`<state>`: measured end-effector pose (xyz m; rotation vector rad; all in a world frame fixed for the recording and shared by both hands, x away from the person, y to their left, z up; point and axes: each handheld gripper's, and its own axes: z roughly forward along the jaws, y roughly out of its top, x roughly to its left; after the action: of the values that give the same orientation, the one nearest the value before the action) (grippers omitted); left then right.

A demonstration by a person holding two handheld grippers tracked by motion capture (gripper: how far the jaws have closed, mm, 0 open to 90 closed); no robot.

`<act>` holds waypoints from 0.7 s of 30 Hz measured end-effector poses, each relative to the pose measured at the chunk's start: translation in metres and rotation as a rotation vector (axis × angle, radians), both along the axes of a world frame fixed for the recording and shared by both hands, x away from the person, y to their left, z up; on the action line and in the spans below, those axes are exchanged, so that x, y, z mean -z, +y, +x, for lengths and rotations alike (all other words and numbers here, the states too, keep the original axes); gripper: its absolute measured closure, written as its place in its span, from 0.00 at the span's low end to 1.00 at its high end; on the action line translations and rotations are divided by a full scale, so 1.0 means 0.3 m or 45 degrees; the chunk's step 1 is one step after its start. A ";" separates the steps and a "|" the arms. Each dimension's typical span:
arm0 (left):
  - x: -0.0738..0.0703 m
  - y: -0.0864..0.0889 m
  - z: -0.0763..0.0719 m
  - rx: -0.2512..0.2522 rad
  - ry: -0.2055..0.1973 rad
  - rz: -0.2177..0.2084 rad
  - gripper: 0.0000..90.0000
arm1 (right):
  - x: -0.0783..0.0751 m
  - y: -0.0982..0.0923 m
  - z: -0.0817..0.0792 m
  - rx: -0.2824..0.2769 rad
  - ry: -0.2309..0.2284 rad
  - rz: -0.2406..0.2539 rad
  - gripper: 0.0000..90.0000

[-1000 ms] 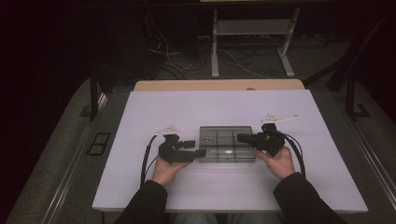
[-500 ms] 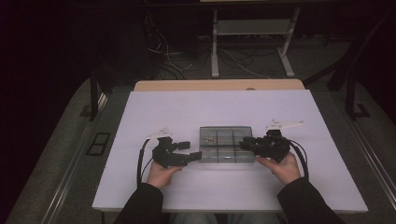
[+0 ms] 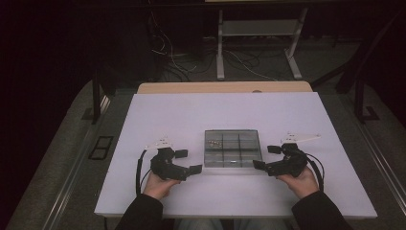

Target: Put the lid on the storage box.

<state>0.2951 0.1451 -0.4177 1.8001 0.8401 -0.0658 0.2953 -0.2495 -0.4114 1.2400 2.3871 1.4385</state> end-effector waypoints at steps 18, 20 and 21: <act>0.040 0.052 -0.071 -0.003 0.004 0.077 0.00 | 0.031 -0.091 -0.101 0.003 0.009 0.007 0.01; 0.042 0.055 -0.076 -0.002 0.011 0.082 0.00 | 0.036 -0.096 -0.109 0.003 0.008 0.004 0.01; 0.043 0.055 -0.077 0.002 0.008 0.079 0.00 | 0.037 -0.099 -0.113 0.006 0.011 0.001 0.01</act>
<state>0.2720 0.1616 -0.4306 1.8598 0.8535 -0.0469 0.2615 -0.2791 -0.4226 1.2541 2.3880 1.4354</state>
